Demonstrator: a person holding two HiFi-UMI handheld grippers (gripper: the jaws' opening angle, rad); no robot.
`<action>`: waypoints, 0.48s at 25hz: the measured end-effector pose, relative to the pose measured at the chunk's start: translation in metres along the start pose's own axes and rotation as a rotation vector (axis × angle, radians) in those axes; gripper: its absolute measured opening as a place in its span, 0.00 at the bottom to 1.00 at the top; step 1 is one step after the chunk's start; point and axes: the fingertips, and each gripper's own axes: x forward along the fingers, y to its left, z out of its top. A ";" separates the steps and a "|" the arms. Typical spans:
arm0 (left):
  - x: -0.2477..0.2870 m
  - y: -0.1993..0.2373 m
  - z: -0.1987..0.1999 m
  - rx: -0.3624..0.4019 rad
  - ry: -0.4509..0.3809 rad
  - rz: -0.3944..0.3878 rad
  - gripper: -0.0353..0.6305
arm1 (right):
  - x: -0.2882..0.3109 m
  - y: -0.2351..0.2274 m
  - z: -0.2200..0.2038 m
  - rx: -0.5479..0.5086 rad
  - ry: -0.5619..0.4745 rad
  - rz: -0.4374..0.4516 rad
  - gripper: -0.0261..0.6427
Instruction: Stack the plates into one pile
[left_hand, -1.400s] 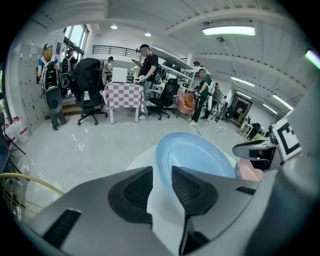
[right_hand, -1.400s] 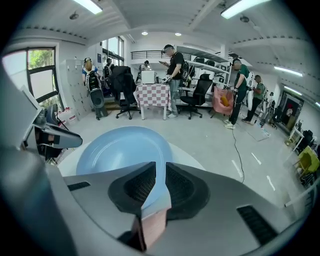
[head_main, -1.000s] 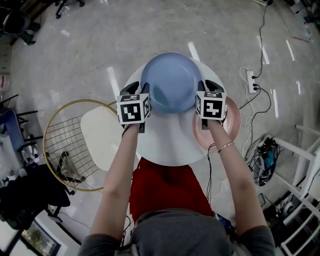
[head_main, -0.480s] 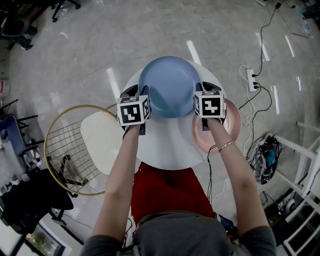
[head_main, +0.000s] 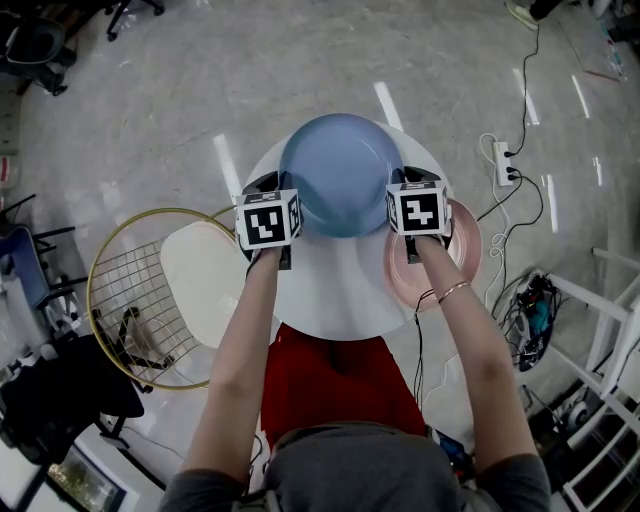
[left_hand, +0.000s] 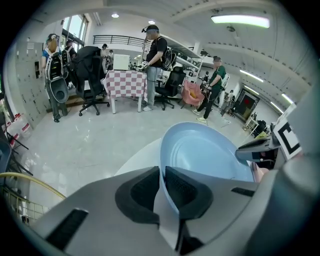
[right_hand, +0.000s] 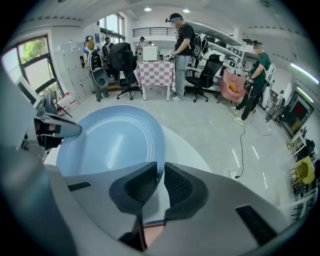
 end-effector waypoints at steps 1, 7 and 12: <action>-0.001 0.000 0.000 -0.002 0.003 0.001 0.13 | -0.001 0.000 0.000 0.000 -0.002 0.002 0.13; -0.011 0.009 0.001 -0.023 0.000 0.016 0.12 | -0.007 0.011 0.003 0.017 -0.007 0.022 0.13; -0.026 0.014 0.012 -0.020 -0.022 0.022 0.11 | -0.018 0.016 0.018 0.044 -0.044 0.041 0.12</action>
